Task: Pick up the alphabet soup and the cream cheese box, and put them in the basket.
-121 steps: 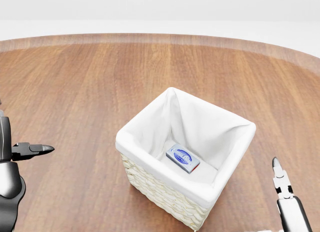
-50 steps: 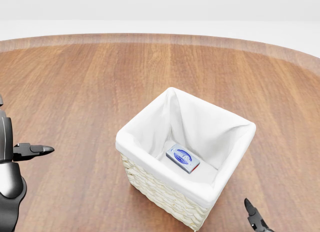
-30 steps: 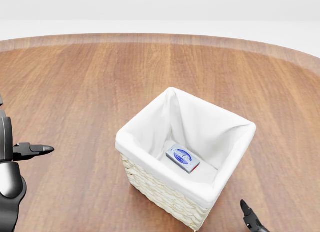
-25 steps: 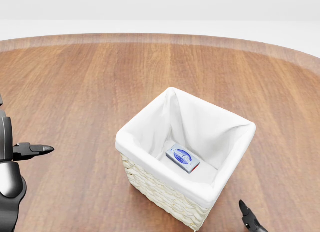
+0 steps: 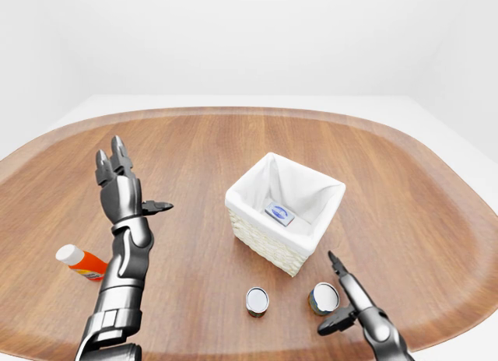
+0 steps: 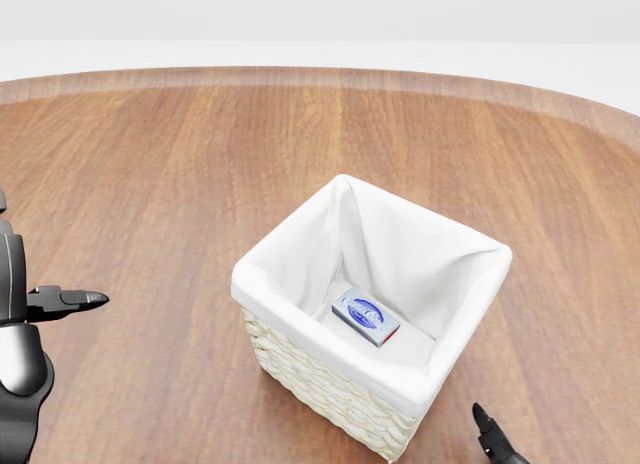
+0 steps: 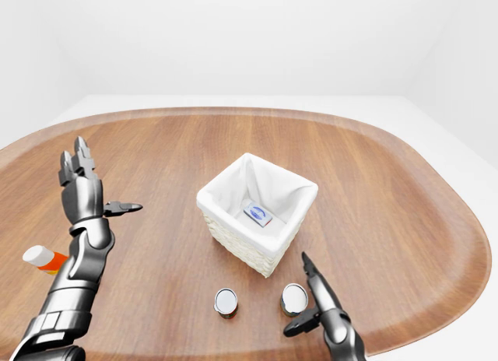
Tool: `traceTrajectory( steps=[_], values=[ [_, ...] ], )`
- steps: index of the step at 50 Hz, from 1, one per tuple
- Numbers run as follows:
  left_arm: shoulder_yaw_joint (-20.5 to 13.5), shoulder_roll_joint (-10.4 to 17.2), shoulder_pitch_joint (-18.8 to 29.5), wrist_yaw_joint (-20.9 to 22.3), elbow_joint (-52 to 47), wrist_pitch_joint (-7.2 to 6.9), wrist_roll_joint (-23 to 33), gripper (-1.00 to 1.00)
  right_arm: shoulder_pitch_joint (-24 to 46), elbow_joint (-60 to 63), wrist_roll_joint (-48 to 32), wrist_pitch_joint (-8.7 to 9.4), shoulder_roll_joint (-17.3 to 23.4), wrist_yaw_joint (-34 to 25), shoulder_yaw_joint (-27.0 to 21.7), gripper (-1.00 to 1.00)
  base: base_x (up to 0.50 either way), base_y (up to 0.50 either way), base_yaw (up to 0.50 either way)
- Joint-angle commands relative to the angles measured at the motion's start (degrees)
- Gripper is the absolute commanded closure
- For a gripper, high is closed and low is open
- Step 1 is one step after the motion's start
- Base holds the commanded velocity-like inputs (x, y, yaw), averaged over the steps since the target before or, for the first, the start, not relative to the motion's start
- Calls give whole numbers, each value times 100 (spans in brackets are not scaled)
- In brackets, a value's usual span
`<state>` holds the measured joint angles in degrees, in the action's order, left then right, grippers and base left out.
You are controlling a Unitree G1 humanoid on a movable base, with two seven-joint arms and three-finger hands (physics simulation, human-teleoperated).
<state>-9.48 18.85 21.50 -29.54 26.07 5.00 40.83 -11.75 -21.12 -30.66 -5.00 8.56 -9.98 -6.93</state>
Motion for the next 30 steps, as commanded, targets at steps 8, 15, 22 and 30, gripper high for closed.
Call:
traceTrajectory(
  steps=[8,15,22,30],
  values=[
    [2,-1,-7,0,2,0,12,-100,94,-159,21,0,36,28,71,-100,0,0,0],
    [5,-6,-20,23,-33,0,29,-100,279,-522,31,0,80,148,105,-100,0,0,0],
    [1,-8,-7,43,-36,0,17,-100,267,-566,35,0,94,130,148,100,0,0,0],
    [27,8,40,-21,117,0,47,-100,309,-722,44,0,106,182,168,100,0,0,0]
  ],
)
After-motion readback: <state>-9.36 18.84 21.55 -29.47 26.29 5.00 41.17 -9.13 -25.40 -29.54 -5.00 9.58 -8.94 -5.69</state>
